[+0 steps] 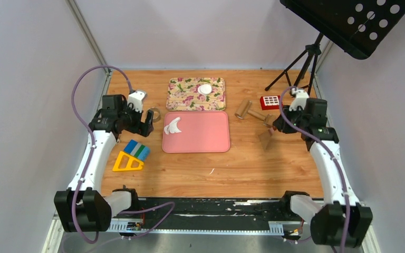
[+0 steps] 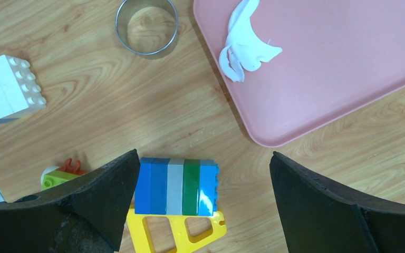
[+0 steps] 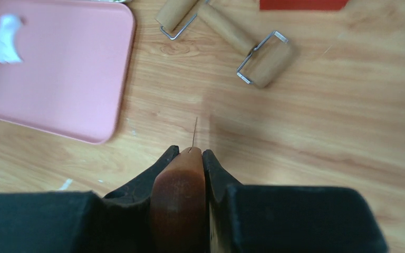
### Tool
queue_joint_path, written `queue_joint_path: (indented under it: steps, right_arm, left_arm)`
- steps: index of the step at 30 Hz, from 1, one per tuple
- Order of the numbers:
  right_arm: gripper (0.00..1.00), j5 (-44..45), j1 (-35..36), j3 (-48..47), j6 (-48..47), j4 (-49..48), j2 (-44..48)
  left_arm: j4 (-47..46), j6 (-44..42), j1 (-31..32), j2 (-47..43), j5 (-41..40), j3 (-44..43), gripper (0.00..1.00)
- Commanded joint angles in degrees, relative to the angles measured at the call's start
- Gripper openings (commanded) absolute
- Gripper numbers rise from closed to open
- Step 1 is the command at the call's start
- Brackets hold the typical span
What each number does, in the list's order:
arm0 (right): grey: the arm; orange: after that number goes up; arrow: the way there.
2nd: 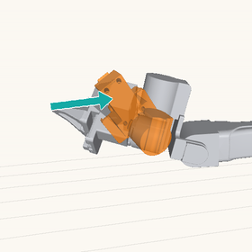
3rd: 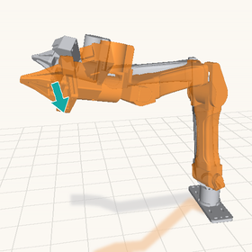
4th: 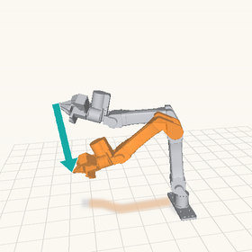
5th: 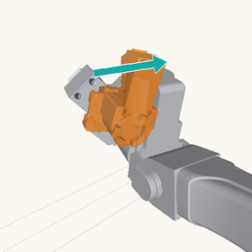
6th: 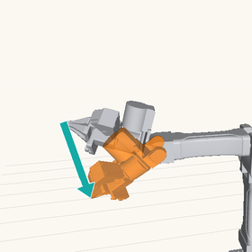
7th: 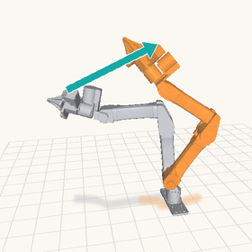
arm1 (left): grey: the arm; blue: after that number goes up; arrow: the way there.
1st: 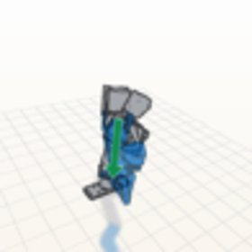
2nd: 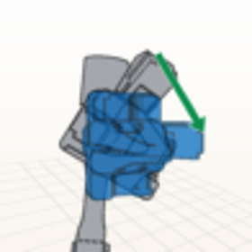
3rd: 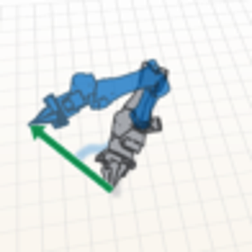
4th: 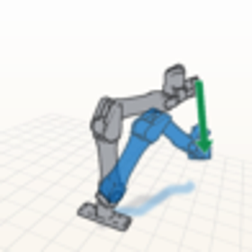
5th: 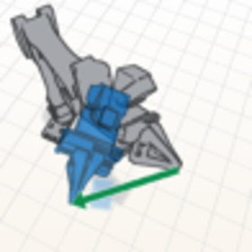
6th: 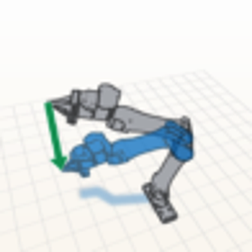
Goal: Roll out the dumpling wrappers from the dough
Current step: Place the spatula at the center of the board.
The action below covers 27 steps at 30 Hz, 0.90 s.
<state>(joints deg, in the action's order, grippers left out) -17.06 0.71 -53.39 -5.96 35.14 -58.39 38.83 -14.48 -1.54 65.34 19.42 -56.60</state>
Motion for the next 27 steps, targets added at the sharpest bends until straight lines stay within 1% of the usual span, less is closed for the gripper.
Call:
queue_joint_path:
  steps: [1,2,4,6,7,8,9,12,13,14,15,17,20,22,23,24,27]
  right_arm:
    - [0.0,-26.78,-11.85,3.32,17.12,-10.92,-6.42]
    - [0.0,-29.16,-13.68,4.06,19.22,-12.16,-7.96]
    - [0.0,-31.15,-15.61,6.15,22.06,-15.78,-10.2]
    - [0.0,-31.15,-16.39,9.68,24.29,-21.57,-11.23]
    - [0.02,-31.11,-16.5,11.04,25.27,-23.52,-11.36]
    - [0.06,-30.9,-16.55,12.11,26.0,-24.76,-11.47]
    - [0.12,-30.32,-16.57,13.04,26.23,-25.29,-11.48]
    - [0.36,-28.27,-16.68,14.91,25.4,-25.07,-11.16]
    - [0.45,-28.01,-16.68,14.82,24.34,-24.18,-10.8]
    - [0.63,-27.68,-16.66,14.39,22.77,-22.8,-10.27]
    - [0.71,-26.62,-16.68,13.52,20.63,-20.57,-9.37]
    - [0.8,-24.73,-16.62,11.6,14.45,-14.27,-7.36]
    - [0.86,-18.37,-16.7,9.37,5.66,-6.49,-3.16]
    - [0.87,-14.92,-16.67,8.04,0.84,-2.81,-0.44]
    - [0.95,-14.3,-16.64,7.09,-2.03,-0.74,0.68]
    - [0.98,-12.21,-16.7,6.36,-4.52,0.18,2.28]
    - [0.99,-10.65,-16.7,5.75,-10.36,1.6,7.11]
  left_arm:
    - [-1.86,-1.08,-0.29,-0.33,1.86,0.58,1.0]
    - [-1.9,-1.1,-0.24,-0.23,1.99,0.61,1.0]
    - [-1.92,-1.12,-0.23,-0.33,2.41,0.61,1.0]
    - [-2.08,-1.1,-0.29,-0.43,2.48,0.74,1.0]
    - [-2.01,-1.09,-0.26,-0.47,2.6,0.78,1.0]
    - [-1.97,-1.09,-0.23,-0.58,2.71,0.83,1.0]
    - [-2.02,-1.15,-0.23,-0.64,2.75,0.87,1.0]
    - [-2.02,-1.14,-0.27,-0.58,2.82,0.88,1.0]
    - [-2.02,-1.11,-0.22,-0.53,2.84,0.81,1.0]
    - [-1.93,-1.2,-0.23,-0.44,2.82,0.75,1.0]
    - [-1.88,-1.19,-0.25,-0.44,2.86,0.71,1.0]
    - [-1.81,-1.26,-0.27,-0.31,2.81,0.59,1.0]
    - [-1.61,-1.33,-0.24,-0.09,2.32,0.25,1.0]
    - [-1.36,-1.5,-0.27,0.04,1.88,-0.27,1.0]
    - [-1.12,-1.65,-0.22,0.0,1.71,-0.53,1.0]
    - [-0.78,-1.81,-0.26,-0.02,1.49,-0.87,1.0]
    - [-0.06,-2.18,-0.22,-0.57,0.79,-1.68,1.0]
